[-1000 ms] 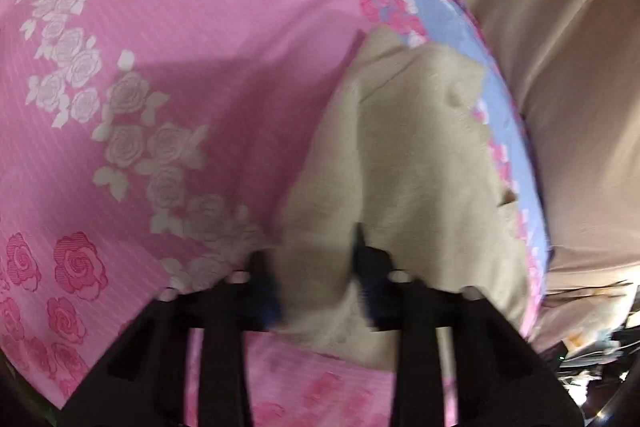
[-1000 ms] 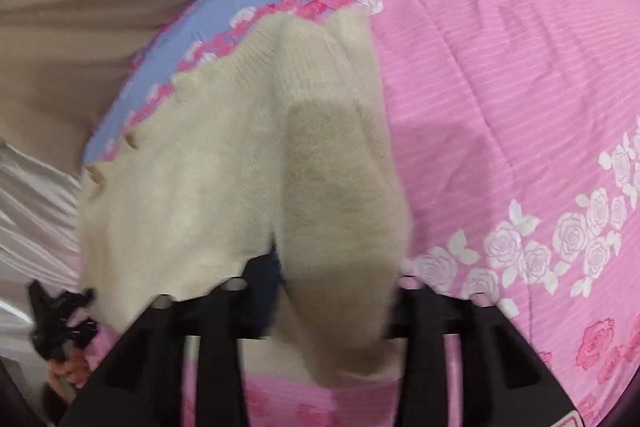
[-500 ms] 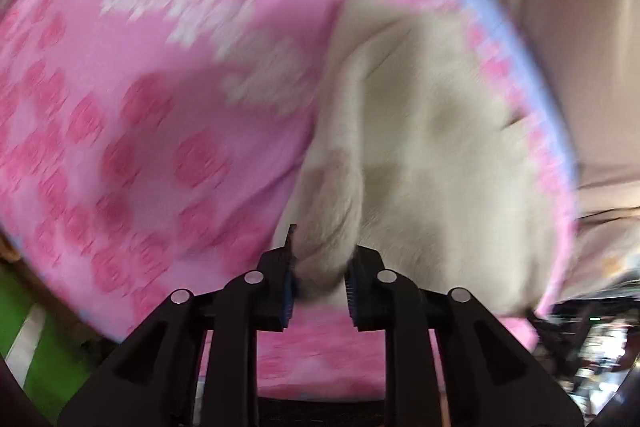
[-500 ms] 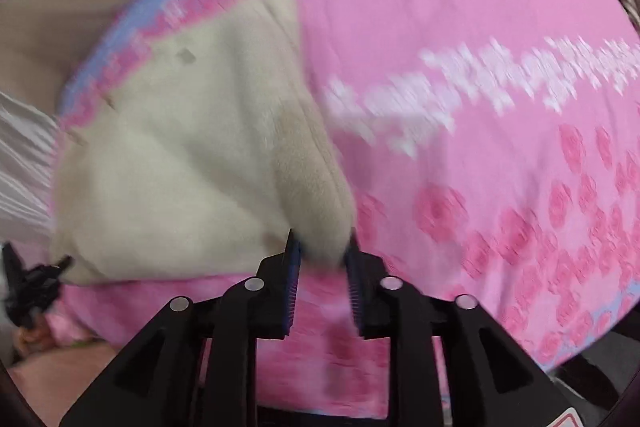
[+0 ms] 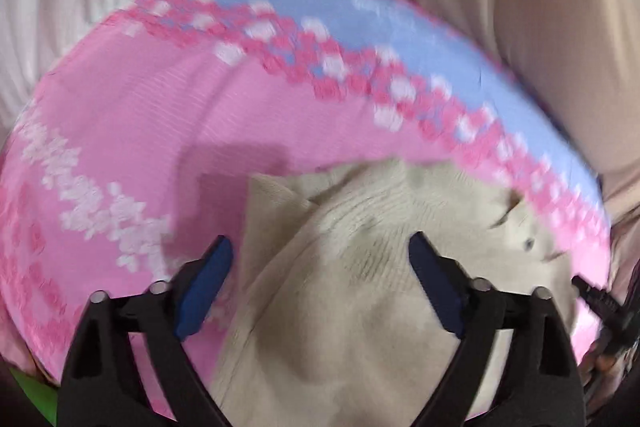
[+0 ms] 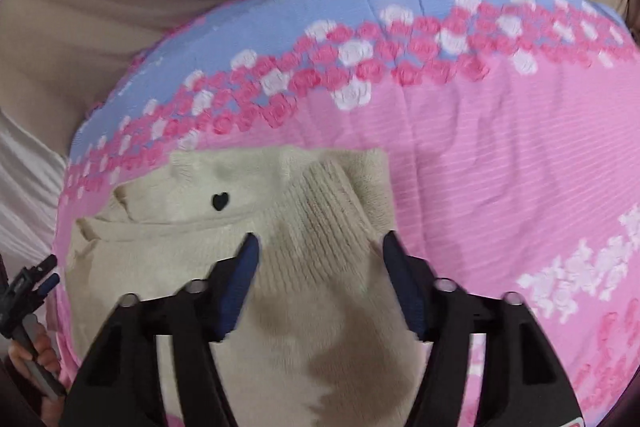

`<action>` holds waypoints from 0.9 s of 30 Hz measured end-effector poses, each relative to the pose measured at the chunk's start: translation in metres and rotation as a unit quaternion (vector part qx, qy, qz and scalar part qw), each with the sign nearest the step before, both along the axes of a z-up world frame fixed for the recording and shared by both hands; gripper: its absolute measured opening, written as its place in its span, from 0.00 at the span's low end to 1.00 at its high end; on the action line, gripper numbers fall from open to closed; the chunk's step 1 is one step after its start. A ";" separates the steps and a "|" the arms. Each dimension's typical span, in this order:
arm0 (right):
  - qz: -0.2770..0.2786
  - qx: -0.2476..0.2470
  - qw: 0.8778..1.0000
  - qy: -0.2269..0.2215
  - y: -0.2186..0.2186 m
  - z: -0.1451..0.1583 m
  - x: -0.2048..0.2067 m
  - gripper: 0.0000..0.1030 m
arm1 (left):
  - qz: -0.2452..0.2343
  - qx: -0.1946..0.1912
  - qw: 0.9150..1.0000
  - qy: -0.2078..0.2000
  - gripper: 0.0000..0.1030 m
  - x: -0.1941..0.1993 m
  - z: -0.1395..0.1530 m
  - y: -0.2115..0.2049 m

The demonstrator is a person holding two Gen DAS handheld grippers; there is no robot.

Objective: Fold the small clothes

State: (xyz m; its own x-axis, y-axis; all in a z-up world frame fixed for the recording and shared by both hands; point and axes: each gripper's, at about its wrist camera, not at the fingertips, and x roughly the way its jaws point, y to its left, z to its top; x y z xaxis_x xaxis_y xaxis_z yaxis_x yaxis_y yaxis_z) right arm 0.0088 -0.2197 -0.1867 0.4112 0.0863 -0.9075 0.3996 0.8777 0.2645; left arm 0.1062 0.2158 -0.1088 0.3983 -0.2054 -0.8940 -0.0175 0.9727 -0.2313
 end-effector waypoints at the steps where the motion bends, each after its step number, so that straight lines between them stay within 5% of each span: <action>1: -0.001 0.002 1.000 0.002 0.001 -0.003 0.001 0.07 | -0.022 -0.004 1.000 0.020 0.30 0.005 -0.012 -0.006; 2: -0.004 0.006 1.000 -0.014 0.004 0.004 -0.002 0.06 | -0.027 -0.007 0.999 0.036 0.06 0.003 -0.016 -0.005; 7: 0.002 -0.010 0.994 -0.110 0.012 0.079 -0.012 0.06 | -0.003 -0.070 0.997 -0.037 0.06 -0.011 0.032 0.021; 10: -0.001 -0.023 0.993 -0.112 0.005 0.086 0.015 0.06 | 0.002 -0.050 0.998 -0.041 0.07 0.012 0.034 0.019; 15: -0.022 -0.047 0.999 -0.014 -0.004 0.018 0.052 0.13 | 0.029 0.040 0.998 0.027 0.29 0.050 -0.021 0.004; 17: -0.036 -0.018 0.997 -0.060 -0.003 0.032 0.036 0.13 | 0.039 0.028 0.999 0.007 0.31 0.038 -0.009 0.002; 19: -0.029 -0.004 0.995 -0.098 0.006 0.053 0.020 0.13 | 0.044 0.009 0.998 -0.034 0.46 0.018 0.014 0.005; 20: -0.015 -0.005 0.995 -0.102 0.013 0.059 0.017 0.13 | 0.047 0.006 0.997 -0.059 0.65 0.009 0.026 0.005; 21: -0.005 -0.011 0.995 -0.096 0.016 0.060 0.021 0.24 | 0.048 0.009 0.996 -0.079 0.78 0.006 0.033 0.005; 22: 0.002 -0.021 0.996 -0.086 0.018 0.059 0.027 0.49 | 0.048 0.019 0.994 -0.097 0.81 0.003 0.039 0.001; 23: 0.006 -0.039 0.996 -0.077 0.019 0.055 0.035 0.60 | 0.039 0.033 0.993 -0.107 0.81 0.008 0.043 -0.005; 27: 0.006 -0.064 0.998 -0.029 0.016 0.029 0.066 0.64 | 0.005 0.080 0.995 -0.061 0.86 0.047 0.017 -0.024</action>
